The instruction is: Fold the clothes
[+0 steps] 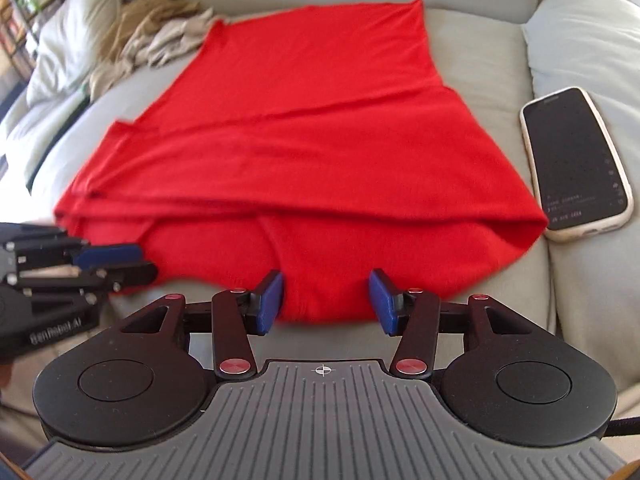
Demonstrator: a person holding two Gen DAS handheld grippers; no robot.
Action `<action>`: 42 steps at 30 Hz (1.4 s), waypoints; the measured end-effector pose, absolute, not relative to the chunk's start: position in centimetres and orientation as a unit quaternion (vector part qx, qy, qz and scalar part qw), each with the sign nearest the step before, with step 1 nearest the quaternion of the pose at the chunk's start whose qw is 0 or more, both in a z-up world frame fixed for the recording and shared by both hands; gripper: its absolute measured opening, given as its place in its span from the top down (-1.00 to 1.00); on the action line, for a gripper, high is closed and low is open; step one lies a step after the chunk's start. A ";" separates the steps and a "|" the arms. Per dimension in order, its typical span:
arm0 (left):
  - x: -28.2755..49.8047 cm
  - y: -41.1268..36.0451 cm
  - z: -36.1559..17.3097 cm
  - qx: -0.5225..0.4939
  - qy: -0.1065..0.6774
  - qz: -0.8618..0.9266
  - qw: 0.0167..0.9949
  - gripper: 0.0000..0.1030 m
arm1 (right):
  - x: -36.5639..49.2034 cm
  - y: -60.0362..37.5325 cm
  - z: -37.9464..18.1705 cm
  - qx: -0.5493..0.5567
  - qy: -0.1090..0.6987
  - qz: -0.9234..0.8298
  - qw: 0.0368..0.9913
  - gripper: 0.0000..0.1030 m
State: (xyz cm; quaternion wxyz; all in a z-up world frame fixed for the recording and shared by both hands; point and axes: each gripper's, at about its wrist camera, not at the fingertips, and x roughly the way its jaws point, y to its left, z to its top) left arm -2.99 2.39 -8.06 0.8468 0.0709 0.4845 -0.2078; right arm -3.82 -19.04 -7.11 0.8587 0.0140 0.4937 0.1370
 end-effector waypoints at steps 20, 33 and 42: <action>1.8 10.3 -4.9 -0.127 0.384 -0.056 0.913 0.64 | 0.3 -24.4 -4.7 0.178 0.409 0.071 0.892 0.93; 6.6 13.2 -8.8 -0.143 0.409 0.015 0.901 0.80 | 9.2 -29.6 -11.1 0.343 0.387 -0.011 0.856 0.98; 6.3 12.7 -8.8 -0.122 0.409 0.011 0.905 0.78 | 4.2 -30.2 -9.1 0.328 0.392 0.023 0.859 0.82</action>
